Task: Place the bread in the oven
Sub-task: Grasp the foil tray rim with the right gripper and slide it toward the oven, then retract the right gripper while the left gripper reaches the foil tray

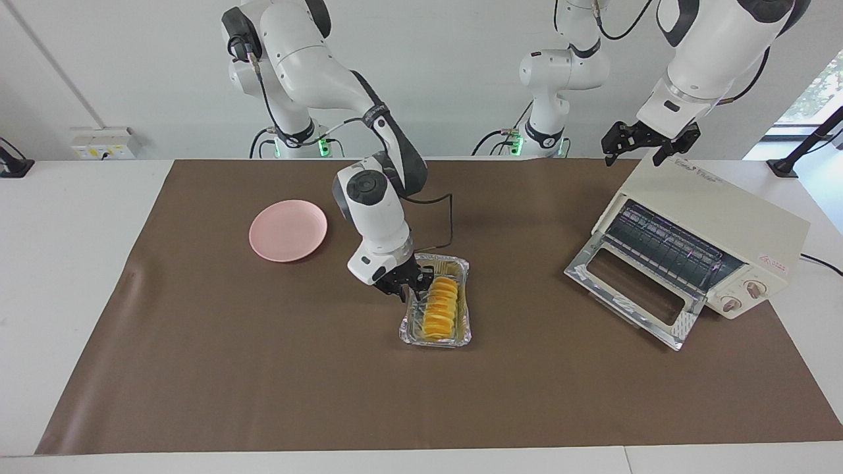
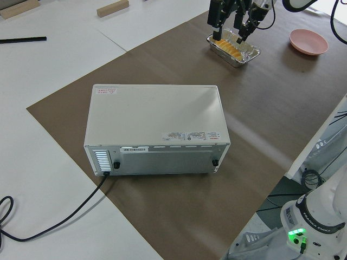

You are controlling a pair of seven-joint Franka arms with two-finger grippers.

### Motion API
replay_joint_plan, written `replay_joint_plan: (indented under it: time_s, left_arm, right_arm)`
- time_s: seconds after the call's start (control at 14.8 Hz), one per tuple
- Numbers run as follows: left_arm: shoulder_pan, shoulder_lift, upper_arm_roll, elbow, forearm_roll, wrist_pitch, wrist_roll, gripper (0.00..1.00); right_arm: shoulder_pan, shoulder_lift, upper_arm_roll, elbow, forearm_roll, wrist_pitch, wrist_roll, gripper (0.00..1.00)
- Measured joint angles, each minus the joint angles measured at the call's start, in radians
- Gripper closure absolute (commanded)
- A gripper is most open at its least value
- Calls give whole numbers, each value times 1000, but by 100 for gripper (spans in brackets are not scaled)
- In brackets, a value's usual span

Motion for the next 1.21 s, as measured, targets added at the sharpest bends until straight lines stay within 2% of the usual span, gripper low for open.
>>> replay_joint_plan:
  time_s: [0.13, 0.34, 0.47, 0.61, 0.88, 1.01, 1.21]
  left_arm:
    - [1, 0, 5, 0, 0, 0, 0, 0]
    - [2, 0, 10, 0, 0, -2, 0, 0]
    - [1, -1, 4, 0, 0, -9, 0, 0]
    - [1, -3, 2, 0, 0, -26, -1, 0]
    - [1, 1, 0, 18, -14, -12, -17, 0]
    - [-7, 58, -3, 84, -53, -15, -18, 0]
    - [-97, 243, -6, 262, -67, -16, -63, 0]
  right_arm:
    - [-2, -2, -2, 10, 0, -25, 0, 0]
    - [-31, -37, -12, 117, 0, -219, 0, 0]
    - [-75, -109, -13, 165, 0, -354, -9, 0]
    - [-123, -192, -14, 173, 0, -476, -36, 0]
    - [-264, -335, -19, 166, -3, -702, -235, 0]
    - [-349, -403, -21, 129, -25, -754, -331, 0]
    - [-408, -521, -21, 12, -84, -759, -364, 0]
